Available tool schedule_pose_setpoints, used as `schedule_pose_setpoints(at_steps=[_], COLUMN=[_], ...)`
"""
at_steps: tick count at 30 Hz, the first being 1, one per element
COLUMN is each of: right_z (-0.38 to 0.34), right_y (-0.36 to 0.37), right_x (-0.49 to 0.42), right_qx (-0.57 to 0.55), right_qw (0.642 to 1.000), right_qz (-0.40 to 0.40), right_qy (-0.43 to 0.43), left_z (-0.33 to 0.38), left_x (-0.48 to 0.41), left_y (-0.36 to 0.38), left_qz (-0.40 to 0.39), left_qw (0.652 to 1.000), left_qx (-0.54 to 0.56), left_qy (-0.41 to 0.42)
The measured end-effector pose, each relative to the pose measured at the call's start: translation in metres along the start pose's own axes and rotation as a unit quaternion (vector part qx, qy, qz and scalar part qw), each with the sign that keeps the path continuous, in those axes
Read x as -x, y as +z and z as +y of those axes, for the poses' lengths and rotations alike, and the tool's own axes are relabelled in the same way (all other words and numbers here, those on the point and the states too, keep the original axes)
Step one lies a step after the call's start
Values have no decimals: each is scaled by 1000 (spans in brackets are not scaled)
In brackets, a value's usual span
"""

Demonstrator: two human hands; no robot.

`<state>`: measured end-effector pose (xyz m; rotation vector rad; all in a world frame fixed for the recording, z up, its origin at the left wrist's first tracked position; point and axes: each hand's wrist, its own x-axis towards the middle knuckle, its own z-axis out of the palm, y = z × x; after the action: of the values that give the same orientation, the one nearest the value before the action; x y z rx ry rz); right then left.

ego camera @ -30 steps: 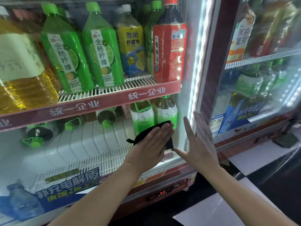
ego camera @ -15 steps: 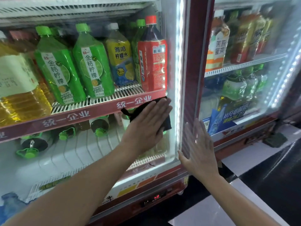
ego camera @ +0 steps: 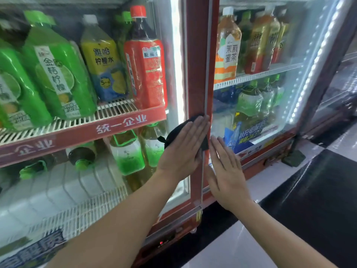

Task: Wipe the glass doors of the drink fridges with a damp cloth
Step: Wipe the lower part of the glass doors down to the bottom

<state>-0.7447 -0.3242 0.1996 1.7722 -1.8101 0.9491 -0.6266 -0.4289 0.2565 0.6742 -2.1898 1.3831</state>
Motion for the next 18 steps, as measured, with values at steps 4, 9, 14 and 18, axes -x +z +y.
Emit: schedule_pose_setpoints(at_steps=[4,9,14,18], right_z=[-12,-35,-44,-51], right_y=[12,32,57,69], right_x=[-9,-9,-18,-32], right_qx=[-184,-308,-239,-149], right_qw=[982,947,964,976], right_qz=[-20,33,99,147], right_qy=[31,83,69,67], left_z=[8,6,14,17], left_x=[7,20,62,96], left_y=[0,-13,-28,-38], left_qz=[-29,-36,-68,-25], left_qw=[999,998,989,964], left_qx=[-42,14,50,110], left_qy=[0,-46,-124,-243])
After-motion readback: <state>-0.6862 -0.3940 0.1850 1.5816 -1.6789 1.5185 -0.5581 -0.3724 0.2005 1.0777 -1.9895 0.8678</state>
